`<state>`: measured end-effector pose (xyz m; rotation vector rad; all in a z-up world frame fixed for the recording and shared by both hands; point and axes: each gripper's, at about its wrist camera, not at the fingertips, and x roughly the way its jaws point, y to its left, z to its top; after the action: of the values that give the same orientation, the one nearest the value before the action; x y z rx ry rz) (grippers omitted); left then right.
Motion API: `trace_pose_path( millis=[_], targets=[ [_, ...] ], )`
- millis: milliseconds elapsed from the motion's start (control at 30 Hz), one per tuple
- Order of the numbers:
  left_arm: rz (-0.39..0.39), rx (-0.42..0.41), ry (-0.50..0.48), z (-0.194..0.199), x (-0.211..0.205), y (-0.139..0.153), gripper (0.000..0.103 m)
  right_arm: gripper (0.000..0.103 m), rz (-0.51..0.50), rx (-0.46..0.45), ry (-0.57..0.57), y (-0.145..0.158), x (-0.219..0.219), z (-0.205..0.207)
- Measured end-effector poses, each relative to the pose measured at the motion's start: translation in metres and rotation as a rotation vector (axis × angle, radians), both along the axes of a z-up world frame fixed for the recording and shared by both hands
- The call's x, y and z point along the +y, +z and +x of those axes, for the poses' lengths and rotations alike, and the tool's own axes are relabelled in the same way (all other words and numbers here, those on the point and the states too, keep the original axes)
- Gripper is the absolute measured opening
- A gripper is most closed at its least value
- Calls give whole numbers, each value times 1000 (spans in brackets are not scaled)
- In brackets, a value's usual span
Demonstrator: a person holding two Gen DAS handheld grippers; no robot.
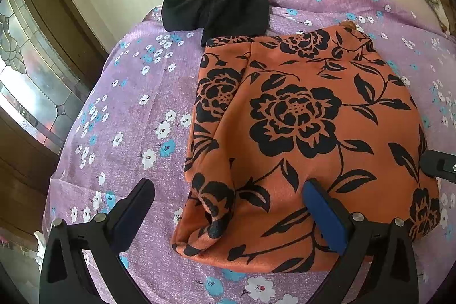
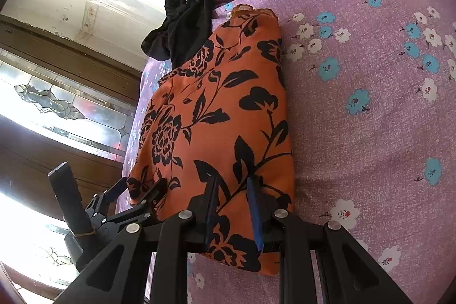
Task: Fold small clothes
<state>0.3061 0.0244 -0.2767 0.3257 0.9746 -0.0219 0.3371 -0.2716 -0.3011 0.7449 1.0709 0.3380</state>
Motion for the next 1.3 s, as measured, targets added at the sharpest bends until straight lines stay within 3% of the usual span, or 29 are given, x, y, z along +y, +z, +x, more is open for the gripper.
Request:
trace_pose_path(
  millis=[1300],
  targets=[
    [-9,6,-2,0,2,-1,103,25,-4,-11,7,-1,-1,1]
  ],
)
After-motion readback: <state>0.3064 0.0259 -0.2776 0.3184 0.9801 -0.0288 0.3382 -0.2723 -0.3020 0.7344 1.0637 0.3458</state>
